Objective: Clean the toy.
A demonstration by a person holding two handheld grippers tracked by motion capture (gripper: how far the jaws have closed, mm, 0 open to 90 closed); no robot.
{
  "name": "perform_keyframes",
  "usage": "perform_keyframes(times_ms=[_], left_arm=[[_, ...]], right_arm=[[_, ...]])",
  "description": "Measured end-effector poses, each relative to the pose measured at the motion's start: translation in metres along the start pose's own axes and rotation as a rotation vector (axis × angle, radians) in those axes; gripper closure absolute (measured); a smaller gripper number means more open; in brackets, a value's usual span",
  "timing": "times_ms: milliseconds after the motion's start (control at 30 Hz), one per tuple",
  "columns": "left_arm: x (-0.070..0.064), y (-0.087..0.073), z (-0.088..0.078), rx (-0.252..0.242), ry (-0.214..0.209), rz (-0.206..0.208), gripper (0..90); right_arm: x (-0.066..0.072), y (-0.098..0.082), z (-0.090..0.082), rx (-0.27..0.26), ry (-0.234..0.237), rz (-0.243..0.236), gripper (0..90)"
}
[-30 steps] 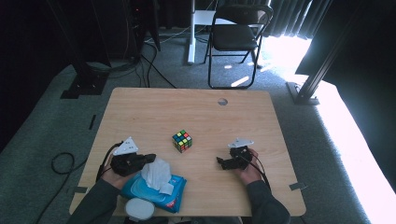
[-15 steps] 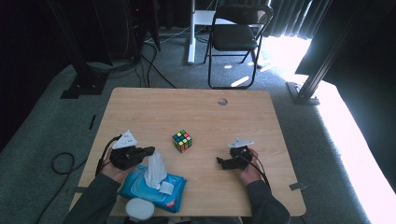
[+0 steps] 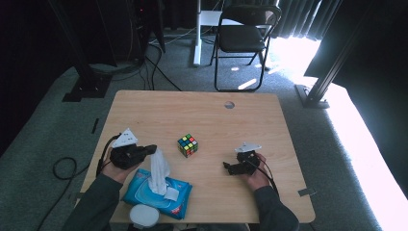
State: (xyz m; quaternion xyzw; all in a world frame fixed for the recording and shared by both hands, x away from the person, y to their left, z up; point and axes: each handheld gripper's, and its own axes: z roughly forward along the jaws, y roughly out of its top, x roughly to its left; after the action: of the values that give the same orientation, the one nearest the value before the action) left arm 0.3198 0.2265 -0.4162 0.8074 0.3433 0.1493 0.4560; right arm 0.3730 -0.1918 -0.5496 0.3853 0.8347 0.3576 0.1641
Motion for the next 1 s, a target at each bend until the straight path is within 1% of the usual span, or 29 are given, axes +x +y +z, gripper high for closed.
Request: perform_keyframes(times_ms=[300, 400, 533, 633, 733, 800, 900, 1000], left_arm=[[0.008, 0.009, -0.007, -0.040, 0.034, -0.021, 89.7], [0.009, 0.009, -0.009, -0.044, 0.035, -0.025, 89.7], [0.006, 0.006, -0.008, -0.038, 0.028, -0.022, 89.6], [0.002, 0.000, -0.006, -0.028, 0.011, -0.023, 89.5], [-0.002, -0.010, -0.003, -0.005, -0.003, -0.028, 89.5], [-0.004, -0.017, -0.001, 0.008, -0.011, -0.037, 89.4], [-0.008, -0.029, 0.001, 0.018, -0.040, -0.062, 89.4], [-0.011, -0.041, 0.004, 0.043, -0.064, -0.078, 89.2]], right_arm=[[0.000, 0.000, 0.000, 0.000, 0.000, 0.001, 12.7], [0.000, 0.000, 0.000, 0.000, 0.000, 0.002, 12.7], [0.000, 0.000, 0.000, 0.000, 0.000, 0.001, 12.7], [0.000, 0.000, 0.000, 0.000, 0.000, 0.000, 12.7], [0.000, 0.000, 0.000, 0.000, 0.000, 0.001, 12.7], [0.000, 0.000, 0.000, 0.000, 0.000, 0.001, 12.7], [0.000, 0.000, 0.000, 0.000, 0.000, 0.003, 12.7], [0.000, 0.000, 0.000, 0.000, 0.000, 0.003, 12.7]])
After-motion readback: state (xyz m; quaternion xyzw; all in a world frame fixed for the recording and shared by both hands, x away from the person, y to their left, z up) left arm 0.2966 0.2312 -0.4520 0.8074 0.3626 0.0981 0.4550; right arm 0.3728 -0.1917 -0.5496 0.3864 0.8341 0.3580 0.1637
